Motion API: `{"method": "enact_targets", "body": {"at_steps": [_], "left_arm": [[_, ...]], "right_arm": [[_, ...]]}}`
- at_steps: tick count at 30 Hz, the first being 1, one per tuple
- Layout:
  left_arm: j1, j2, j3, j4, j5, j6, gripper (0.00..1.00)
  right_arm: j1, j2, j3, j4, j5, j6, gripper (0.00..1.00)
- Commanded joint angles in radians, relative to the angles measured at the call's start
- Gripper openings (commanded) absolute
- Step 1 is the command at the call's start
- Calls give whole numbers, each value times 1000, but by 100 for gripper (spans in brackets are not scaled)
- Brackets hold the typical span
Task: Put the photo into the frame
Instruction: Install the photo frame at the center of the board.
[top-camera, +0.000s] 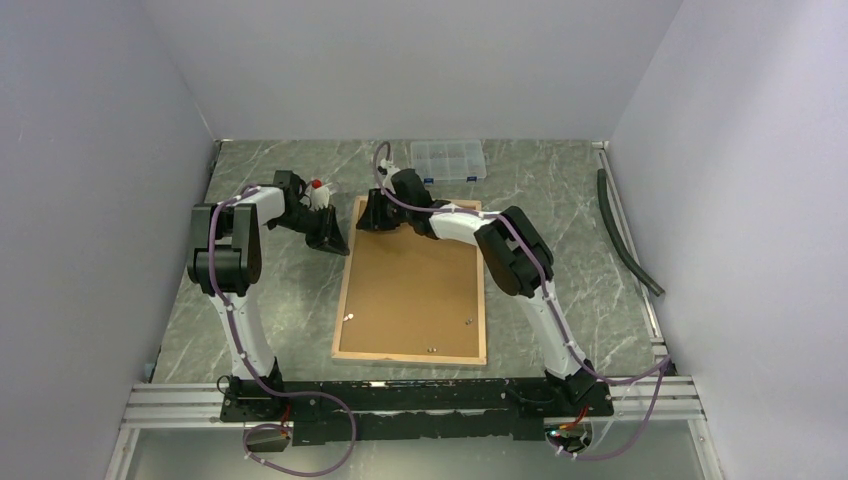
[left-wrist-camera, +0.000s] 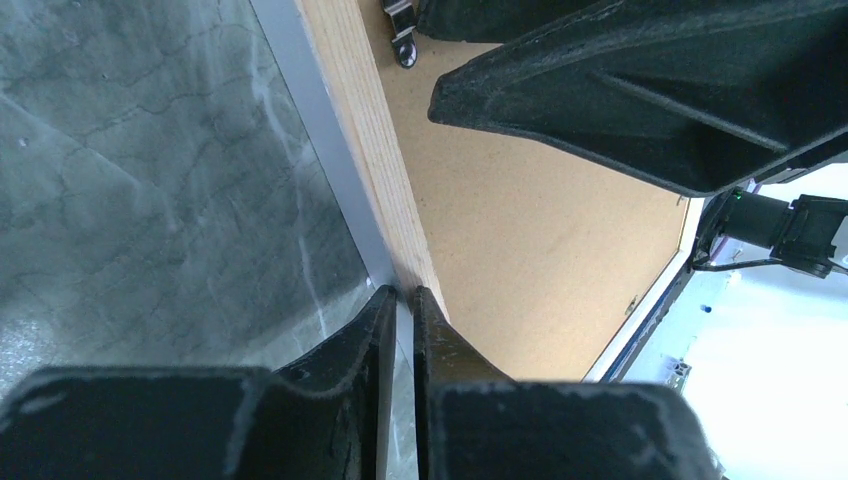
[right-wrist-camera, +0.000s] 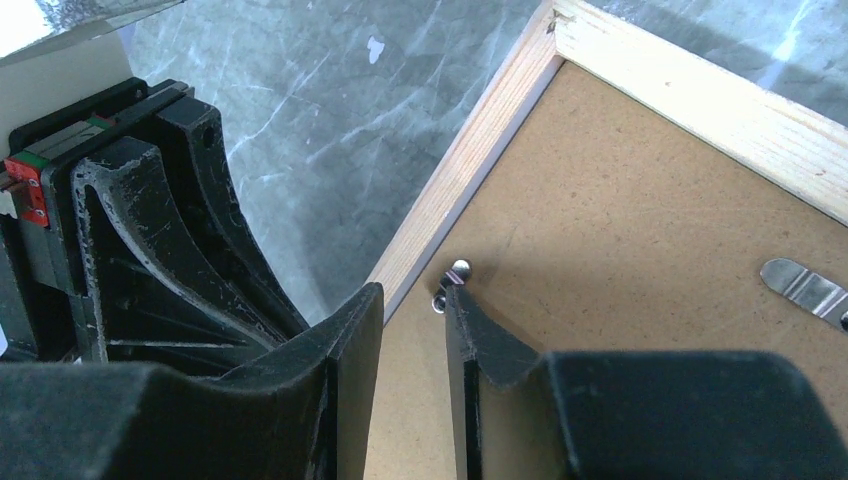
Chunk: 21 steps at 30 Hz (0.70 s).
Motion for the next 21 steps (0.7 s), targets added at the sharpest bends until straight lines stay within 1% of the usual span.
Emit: {"method": "enact_targets", "body": {"at_steps": [1,16,21], "left_arm": [[-13,43,-13,43,-45,14,12],[-19,49,-15,42,-50,21,10],[-20,48,-13,41,-52,20,10]], "right_arm": [[5,45,34,-70,-18,-2,33],[18,73,75,-57,-61,30,28],[20,86,109,-78,-103,-5,27]]}}
